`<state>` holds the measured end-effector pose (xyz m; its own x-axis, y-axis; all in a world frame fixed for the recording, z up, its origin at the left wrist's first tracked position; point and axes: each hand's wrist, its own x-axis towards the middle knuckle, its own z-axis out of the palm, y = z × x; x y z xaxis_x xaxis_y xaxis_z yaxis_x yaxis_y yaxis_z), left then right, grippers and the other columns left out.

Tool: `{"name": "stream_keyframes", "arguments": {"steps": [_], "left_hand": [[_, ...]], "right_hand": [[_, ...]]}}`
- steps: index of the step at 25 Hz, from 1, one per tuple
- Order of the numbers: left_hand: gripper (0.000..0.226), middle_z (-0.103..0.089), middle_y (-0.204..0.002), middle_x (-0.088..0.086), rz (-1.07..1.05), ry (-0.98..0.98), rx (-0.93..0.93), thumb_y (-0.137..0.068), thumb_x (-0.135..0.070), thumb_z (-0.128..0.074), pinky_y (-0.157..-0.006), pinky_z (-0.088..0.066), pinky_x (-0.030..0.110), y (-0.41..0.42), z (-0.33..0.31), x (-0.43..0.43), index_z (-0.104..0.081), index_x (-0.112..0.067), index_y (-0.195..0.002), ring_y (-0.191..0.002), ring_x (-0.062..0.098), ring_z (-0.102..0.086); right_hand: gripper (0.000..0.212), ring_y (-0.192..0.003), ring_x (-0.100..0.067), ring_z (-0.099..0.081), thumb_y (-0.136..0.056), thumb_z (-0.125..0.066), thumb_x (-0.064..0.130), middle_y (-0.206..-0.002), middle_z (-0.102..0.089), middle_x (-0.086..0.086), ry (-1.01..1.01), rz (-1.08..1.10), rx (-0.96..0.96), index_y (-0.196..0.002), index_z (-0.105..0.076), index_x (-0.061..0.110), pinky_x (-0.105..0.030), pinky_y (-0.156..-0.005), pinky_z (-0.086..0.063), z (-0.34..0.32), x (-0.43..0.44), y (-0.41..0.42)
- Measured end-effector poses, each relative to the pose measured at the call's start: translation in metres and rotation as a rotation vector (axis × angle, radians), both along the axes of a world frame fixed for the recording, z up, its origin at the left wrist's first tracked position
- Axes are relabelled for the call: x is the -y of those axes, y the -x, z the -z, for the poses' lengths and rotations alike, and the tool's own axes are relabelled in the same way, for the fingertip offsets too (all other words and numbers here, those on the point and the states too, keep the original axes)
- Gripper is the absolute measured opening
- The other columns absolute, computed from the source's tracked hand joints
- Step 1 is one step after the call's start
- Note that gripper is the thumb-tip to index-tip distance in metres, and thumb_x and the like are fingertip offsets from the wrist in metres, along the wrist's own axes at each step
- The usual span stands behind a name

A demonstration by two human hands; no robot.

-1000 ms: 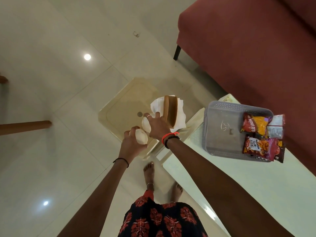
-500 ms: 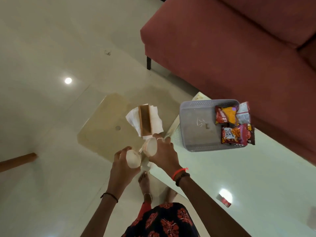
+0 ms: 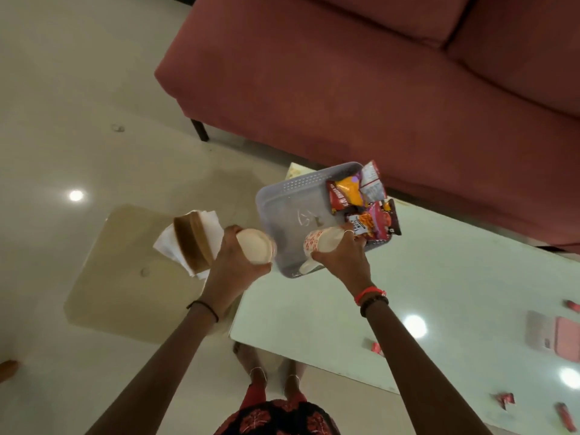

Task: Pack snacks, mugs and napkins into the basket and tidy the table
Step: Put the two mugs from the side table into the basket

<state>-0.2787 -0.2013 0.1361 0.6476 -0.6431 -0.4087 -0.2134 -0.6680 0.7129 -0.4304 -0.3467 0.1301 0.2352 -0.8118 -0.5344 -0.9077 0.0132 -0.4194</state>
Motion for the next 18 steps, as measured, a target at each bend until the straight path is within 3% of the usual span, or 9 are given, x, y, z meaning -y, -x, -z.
{"name": "stream_keyframes", "arguments": {"steps": [3,7,12,18], "left_hand": [[0.09,-0.049,-0.124,0.005,0.081,-0.027,0.004,-0.056,-0.028,-0.086,-0.08,-0.043,0.031,-0.005,0.012,0.051,-0.031,-0.018,-0.127,-0.108,0.027,-0.053],[0.09,-0.047,-0.13,0.013,0.228,-0.04,0.088,-0.058,-0.029,-0.085,-0.08,-0.04,0.032,-0.007,0.038,0.103,-0.03,-0.012,-0.128,-0.113,0.034,-0.052],[0.094,-0.044,-0.134,0.016,0.43,-0.098,0.117,-0.061,-0.029,-0.083,-0.095,-0.047,0.045,-0.012,0.078,0.154,-0.027,-0.009,-0.133,-0.12,0.035,-0.048],[0.096,-0.043,-0.134,0.019,0.539,-0.133,0.147,-0.062,-0.026,-0.082,-0.081,-0.047,0.036,-0.01,0.111,0.205,-0.022,-0.006,-0.135,-0.117,0.035,-0.05]], "right_hand": [[0.087,-0.117,-0.04,-0.05,-0.066,-0.081,0.038,-0.131,-0.039,-0.02,-0.014,0.039,-0.021,-0.134,-0.033,0.009,-0.044,-0.094,-0.047,0.021,0.036,0.005],[0.095,-0.12,-0.041,-0.048,-0.068,-0.079,0.039,-0.136,-0.035,-0.023,-0.046,0.04,-0.041,-0.14,-0.026,0.008,-0.045,-0.096,-0.048,0.048,0.061,-0.001],[0.094,-0.118,-0.042,-0.049,-0.07,-0.077,0.038,-0.132,-0.039,-0.025,-0.048,0.02,-0.062,-0.141,-0.024,0.006,-0.046,-0.096,-0.048,0.077,0.075,-0.007],[0.084,-0.117,-0.042,-0.049,-0.07,-0.076,0.04,-0.131,-0.039,-0.025,-0.054,0.033,-0.063,-0.135,-0.034,0.008,-0.046,-0.096,-0.049,0.099,0.076,-0.006]]}}
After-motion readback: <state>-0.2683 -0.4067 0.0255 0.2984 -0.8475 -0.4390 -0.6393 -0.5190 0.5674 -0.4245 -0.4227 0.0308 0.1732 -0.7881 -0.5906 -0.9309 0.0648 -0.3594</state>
